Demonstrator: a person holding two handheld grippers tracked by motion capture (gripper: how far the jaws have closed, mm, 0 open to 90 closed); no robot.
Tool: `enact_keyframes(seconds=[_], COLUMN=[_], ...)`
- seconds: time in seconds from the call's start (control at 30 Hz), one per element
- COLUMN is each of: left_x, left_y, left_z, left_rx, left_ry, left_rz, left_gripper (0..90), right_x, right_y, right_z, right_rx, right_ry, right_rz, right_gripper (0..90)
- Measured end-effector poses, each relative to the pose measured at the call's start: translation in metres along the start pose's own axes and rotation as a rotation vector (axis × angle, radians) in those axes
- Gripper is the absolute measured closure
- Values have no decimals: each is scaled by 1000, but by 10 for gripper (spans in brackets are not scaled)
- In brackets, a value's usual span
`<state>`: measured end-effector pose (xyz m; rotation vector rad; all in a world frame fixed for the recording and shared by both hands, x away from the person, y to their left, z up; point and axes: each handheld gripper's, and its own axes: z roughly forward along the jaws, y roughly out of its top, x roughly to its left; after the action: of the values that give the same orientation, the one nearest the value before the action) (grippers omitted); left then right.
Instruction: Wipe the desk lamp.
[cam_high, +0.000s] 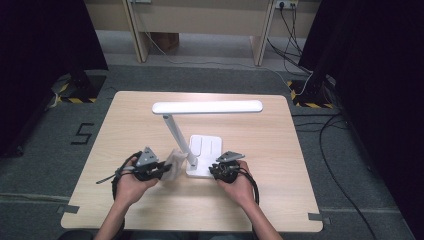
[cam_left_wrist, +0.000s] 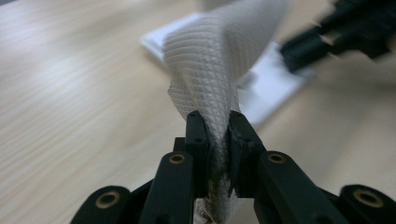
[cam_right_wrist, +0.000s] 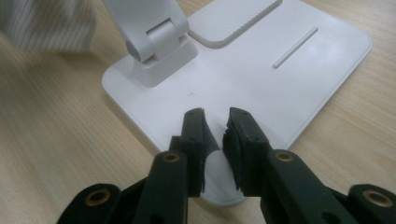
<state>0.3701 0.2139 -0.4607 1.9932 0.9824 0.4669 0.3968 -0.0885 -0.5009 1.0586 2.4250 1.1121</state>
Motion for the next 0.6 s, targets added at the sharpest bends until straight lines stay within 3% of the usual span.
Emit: enact_keyframes(seconds=[0.1,0.13,0.27,0.37,0.47,0.6], left_x=[21,28,45,52,54,56], left_y=[-5,-8,-17,-21,-22,-18], left_z=[1,3,11,19,25,27], left_rx=[-15,-4,33,58,80,80], left_ry=[96,138,205,217,237,276], left_rz=[-116,-135,-192,-214,-211,-191], left_gripper=[773,771,755,726,693,558], right_x=[1,1,1,-2,-5,-10], right_y=[1,2,5,10,11,7], right_z=[1,1,-5,-13,-19,-24], right_rx=[4,7,-39,-63,-75,-91], right_ry=[-13,-19,-46,-62,-78,-106], right_rz=[-14,-14,0,-2,-2,12], right_gripper=[714,703,679,674,667,636])
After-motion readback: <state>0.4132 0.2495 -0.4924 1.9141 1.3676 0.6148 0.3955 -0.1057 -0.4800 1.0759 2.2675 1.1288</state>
